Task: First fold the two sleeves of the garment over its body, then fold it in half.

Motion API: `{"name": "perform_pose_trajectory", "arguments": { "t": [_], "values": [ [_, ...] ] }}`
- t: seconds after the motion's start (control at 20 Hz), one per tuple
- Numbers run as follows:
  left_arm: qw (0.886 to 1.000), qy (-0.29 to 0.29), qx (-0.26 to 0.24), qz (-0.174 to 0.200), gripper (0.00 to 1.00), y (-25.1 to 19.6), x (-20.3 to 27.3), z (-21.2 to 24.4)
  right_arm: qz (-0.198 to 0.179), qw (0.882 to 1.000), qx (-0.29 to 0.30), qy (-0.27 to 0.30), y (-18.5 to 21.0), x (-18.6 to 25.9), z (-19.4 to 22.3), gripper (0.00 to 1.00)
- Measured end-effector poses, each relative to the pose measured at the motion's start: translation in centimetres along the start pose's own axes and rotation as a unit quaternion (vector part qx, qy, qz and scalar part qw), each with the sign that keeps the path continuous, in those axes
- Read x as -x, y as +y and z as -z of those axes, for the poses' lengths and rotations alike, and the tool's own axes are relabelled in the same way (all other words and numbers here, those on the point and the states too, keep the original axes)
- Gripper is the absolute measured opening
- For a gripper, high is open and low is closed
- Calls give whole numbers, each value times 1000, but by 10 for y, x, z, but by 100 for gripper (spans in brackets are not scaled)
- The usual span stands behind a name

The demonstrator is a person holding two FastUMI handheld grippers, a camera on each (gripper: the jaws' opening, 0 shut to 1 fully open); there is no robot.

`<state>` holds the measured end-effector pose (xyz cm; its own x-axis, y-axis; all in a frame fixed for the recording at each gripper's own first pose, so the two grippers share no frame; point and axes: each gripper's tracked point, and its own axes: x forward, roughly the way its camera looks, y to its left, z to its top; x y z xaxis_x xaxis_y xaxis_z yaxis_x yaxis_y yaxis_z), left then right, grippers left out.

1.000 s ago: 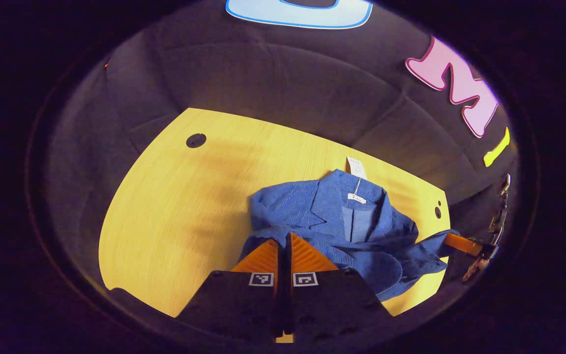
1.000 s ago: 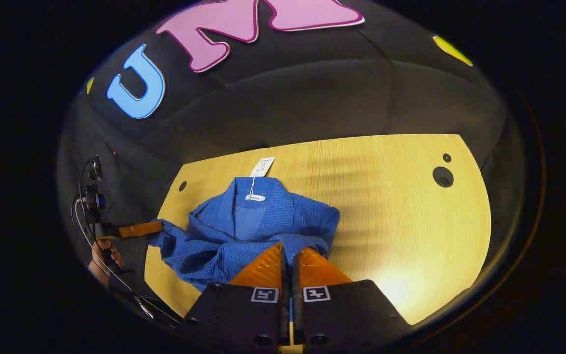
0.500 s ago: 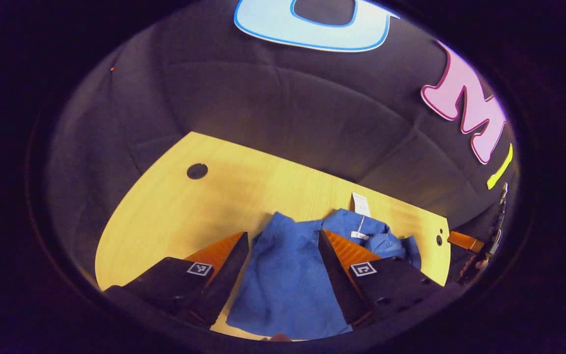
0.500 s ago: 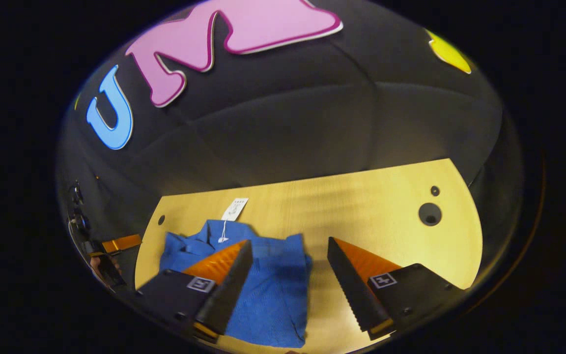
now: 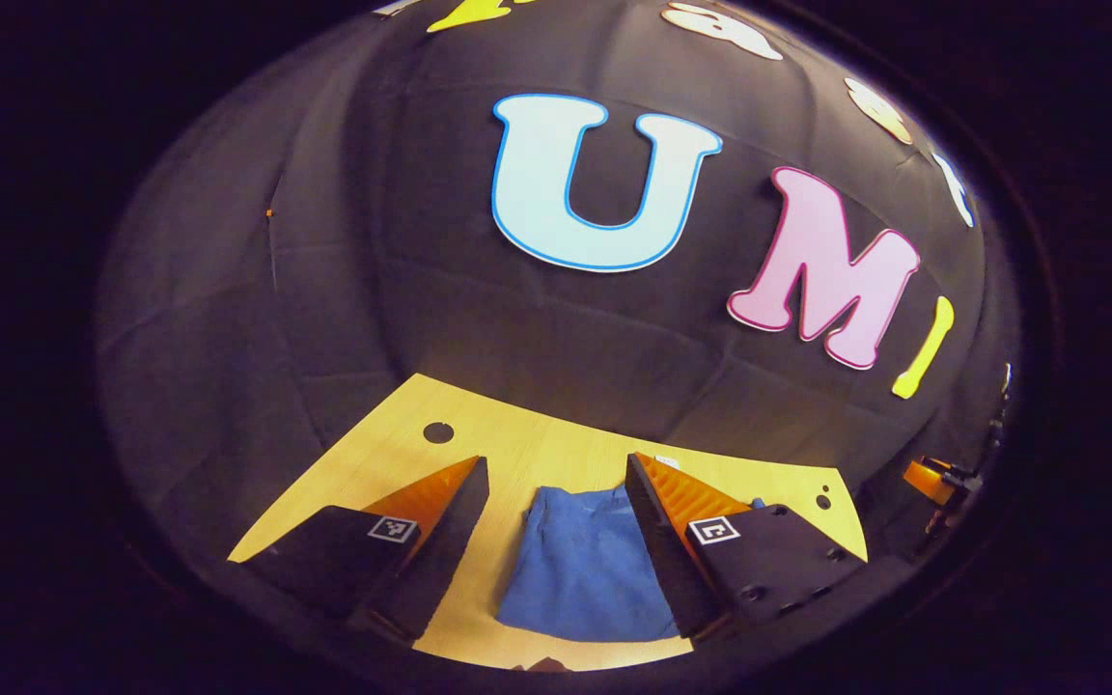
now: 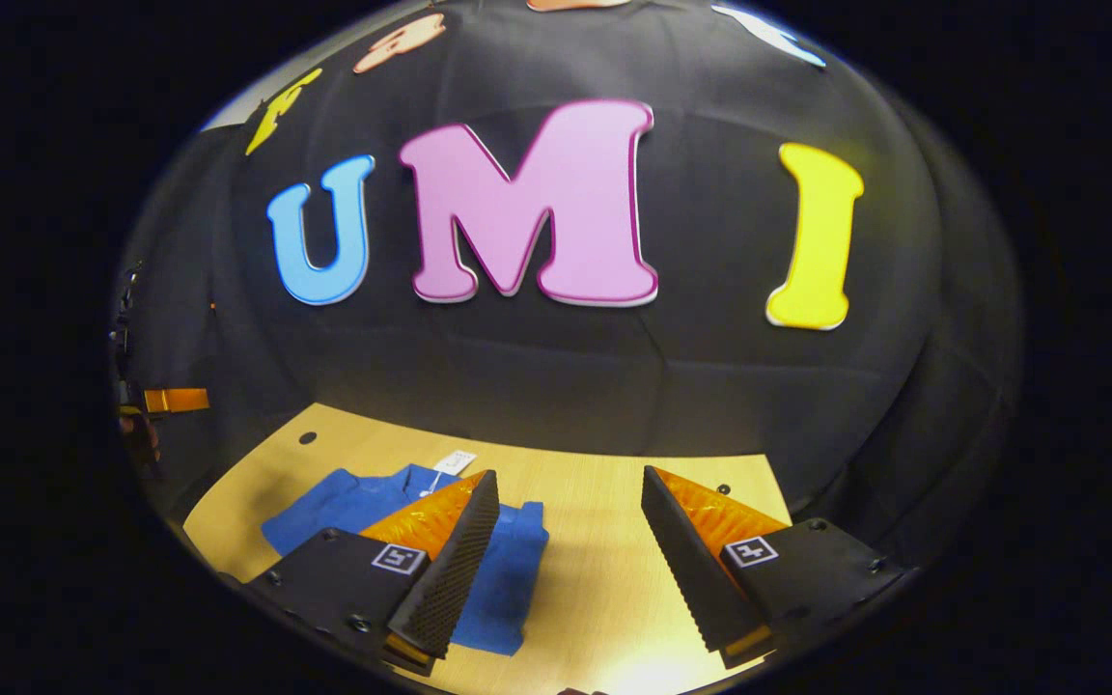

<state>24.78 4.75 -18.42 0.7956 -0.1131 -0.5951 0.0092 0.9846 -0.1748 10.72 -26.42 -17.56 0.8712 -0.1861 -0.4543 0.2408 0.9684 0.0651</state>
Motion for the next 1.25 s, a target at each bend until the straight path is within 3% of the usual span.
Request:
{"name": "perform_pose_trajectory", "arguments": {
  "t": [0.25,0.5,0.65,1.05,1.1,1.15,1.2,1.25],
  "values": [
    [996,-66,-53,30,84,-9,86,10,23,998,5,-63,53,108,-27,96],
    [983,-143,-83,80,83,-24,157,11,24,995,-25,-95,112,193,-18,95],
    [979,-153,-87,104,82,-30,179,22,33,993,-43,-107,139,231,-11,95],
    [971,-173,-116,116,82,-31,230,31,34,990,-9,-138,194,291,-9,96],
    [969,-185,-120,114,82,-31,238,28,32,989,-1,-141,200,293,-10,84],
    [965,-196,-128,116,82,-33,245,24,30,989,5,-143,204,294,-11,84],
    [962,-204,-137,115,84,-36,249,22,27,989,10,-144,210,294,-11,97],
    [960,-211,-145,115,82,-37,254,22,23,989,17,-146,214,295,-13,97]
  ]
}}
